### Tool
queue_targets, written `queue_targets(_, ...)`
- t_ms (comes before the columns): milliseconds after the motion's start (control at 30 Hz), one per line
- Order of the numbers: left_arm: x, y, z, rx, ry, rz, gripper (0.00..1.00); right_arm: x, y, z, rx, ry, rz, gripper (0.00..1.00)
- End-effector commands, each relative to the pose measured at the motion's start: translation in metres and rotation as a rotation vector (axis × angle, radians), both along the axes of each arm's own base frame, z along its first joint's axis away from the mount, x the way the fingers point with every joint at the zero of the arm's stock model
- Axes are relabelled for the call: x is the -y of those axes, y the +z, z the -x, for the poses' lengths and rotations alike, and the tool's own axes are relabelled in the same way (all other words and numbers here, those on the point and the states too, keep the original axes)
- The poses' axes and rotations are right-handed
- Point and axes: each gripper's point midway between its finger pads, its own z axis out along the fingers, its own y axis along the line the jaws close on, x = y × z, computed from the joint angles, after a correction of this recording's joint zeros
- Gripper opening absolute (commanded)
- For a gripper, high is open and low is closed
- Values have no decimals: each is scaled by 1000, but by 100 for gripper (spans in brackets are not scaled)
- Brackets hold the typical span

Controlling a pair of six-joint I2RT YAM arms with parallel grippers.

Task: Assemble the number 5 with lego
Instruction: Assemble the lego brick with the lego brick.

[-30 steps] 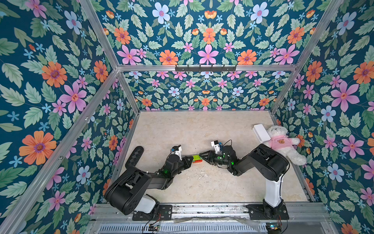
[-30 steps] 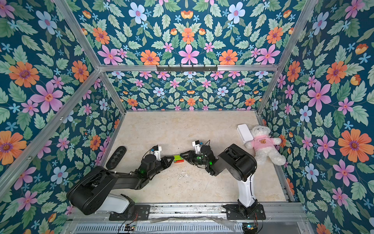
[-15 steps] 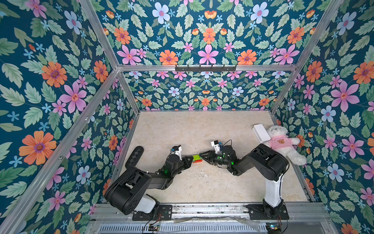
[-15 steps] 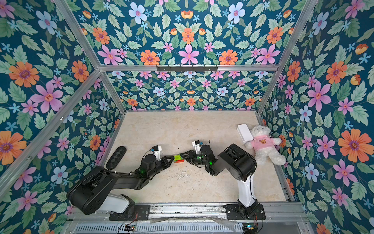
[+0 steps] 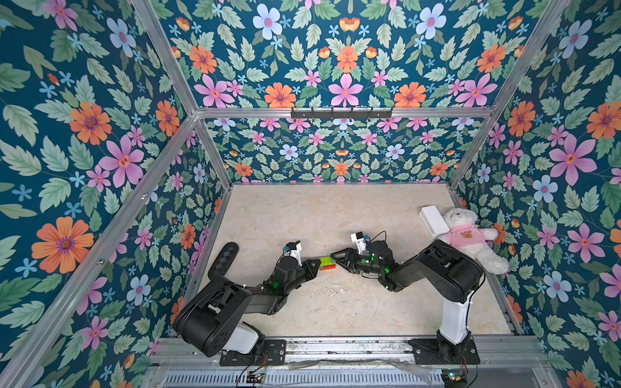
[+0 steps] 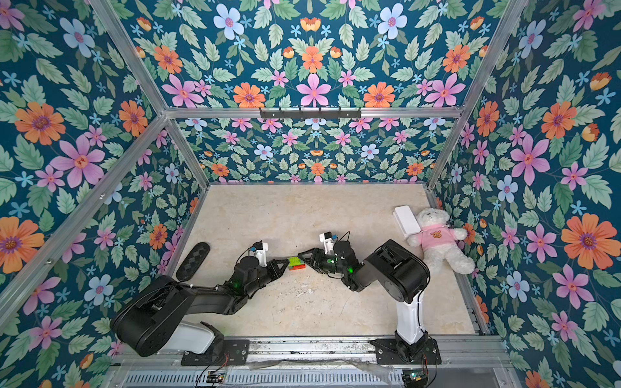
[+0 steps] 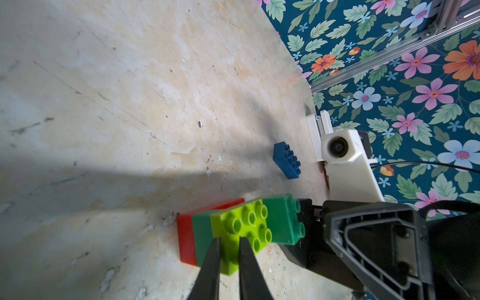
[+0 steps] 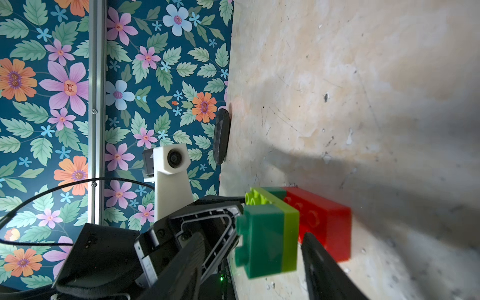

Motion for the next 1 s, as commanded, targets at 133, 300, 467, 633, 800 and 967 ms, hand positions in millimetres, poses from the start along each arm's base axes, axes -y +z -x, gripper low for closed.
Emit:
queue_targets(133, -27, -55, 27, -194, 27, -177, 16, 2, 3, 2, 26, 5, 18, 65)
queue_targets(300, -27, -55, 26, -191, 25, -182, 16, 7, 2, 3, 32, -1, 48, 65)
queue_targets(467, -25, -53, 24, -188, 18, -181, 17, 12, 3, 5, 48, -4, 78, 65)
queue_targets(633, -22, -53, 23, -189, 10, -180, 16, 19, 8, 6, 76, -14, 121, 65)
queue_targets(800, -20, -53, 22, -190, 5, -176, 16, 25, 12, 6, 99, -25, 169, 65)
queue_targets(967, -19, -50, 22, -188, 5, -167, 17, 32, 6, 8, 94, -35, 226, 65)
